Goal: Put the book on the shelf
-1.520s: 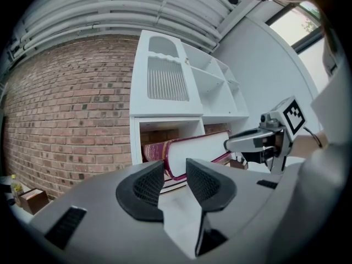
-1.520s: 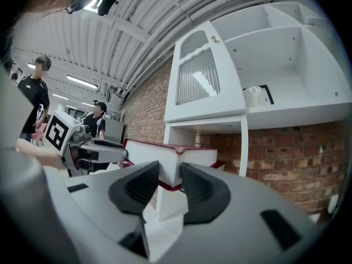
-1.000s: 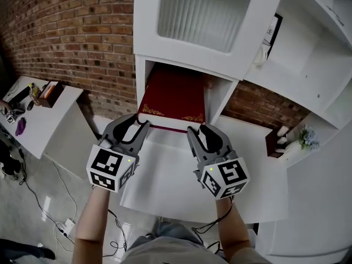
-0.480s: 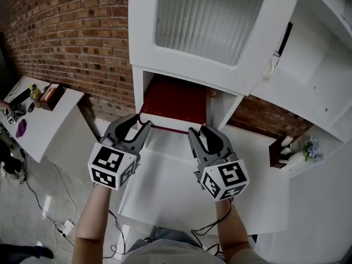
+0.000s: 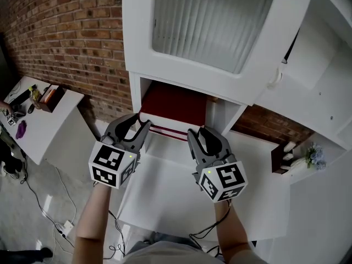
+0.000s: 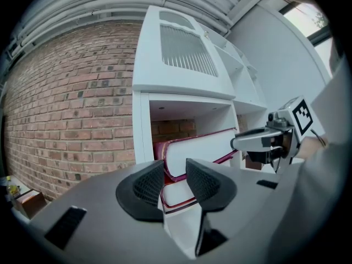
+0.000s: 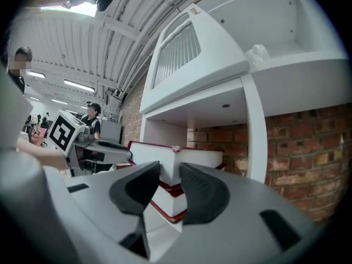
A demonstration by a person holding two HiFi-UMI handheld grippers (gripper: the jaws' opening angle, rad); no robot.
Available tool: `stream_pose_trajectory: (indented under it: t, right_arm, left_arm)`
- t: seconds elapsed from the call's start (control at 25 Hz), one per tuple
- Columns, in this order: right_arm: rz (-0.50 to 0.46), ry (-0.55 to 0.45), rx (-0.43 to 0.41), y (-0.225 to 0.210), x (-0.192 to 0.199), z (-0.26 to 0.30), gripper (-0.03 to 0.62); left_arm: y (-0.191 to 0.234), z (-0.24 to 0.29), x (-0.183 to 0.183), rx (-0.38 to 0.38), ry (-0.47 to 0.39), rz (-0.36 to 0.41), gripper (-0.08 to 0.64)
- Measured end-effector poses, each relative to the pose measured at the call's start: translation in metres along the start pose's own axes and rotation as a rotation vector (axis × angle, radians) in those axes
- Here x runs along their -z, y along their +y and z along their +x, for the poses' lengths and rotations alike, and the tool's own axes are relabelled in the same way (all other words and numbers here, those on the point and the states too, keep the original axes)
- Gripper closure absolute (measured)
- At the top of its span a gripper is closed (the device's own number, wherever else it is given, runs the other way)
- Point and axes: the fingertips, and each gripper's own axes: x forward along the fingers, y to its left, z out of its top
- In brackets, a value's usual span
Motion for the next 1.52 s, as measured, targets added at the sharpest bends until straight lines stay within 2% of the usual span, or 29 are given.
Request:
stream_pose_trajectory:
  t: [0.48,0.8,1.0,1.12,1.36,1.52]
  right_arm:
    - [0.006,0.03,-0.011,-0.006,0.016,0.013,0.468]
    - [0.009,0.026,-0.013,-0.007,0.017,0.015,0.462]
    - [0.006,0.012,0.006,-0.007,0.015,0.011,0.478]
    - [0.003,0.003,0.022,-0.007,0.014,0.004,0.507]
    - [0.01,-0.006,0.034,0.001,0.011,-0.013,0.558]
    - [0.024,0.0,-0.011,0.02,0.011,-0.024,0.581]
  left_arm:
    - [0.009,0.016,0.016,-0.014,0.033,0.001,0.426]
    - [0.011,0.016,0.017,-0.021,0.004,-0.011,0.425]
    - [0.009,0.01,0.022,-0.047,0.015,0.055,0.426]
    - [0.008,0.003,0.023,-0.059,0.01,0.056,0.43]
    - [-0.002,-0.017,0.013,-0.077,-0.027,0.082,0.516]
    - [-0.02,-0.03,0.013,-0.045,-0.028,0.095,0.545]
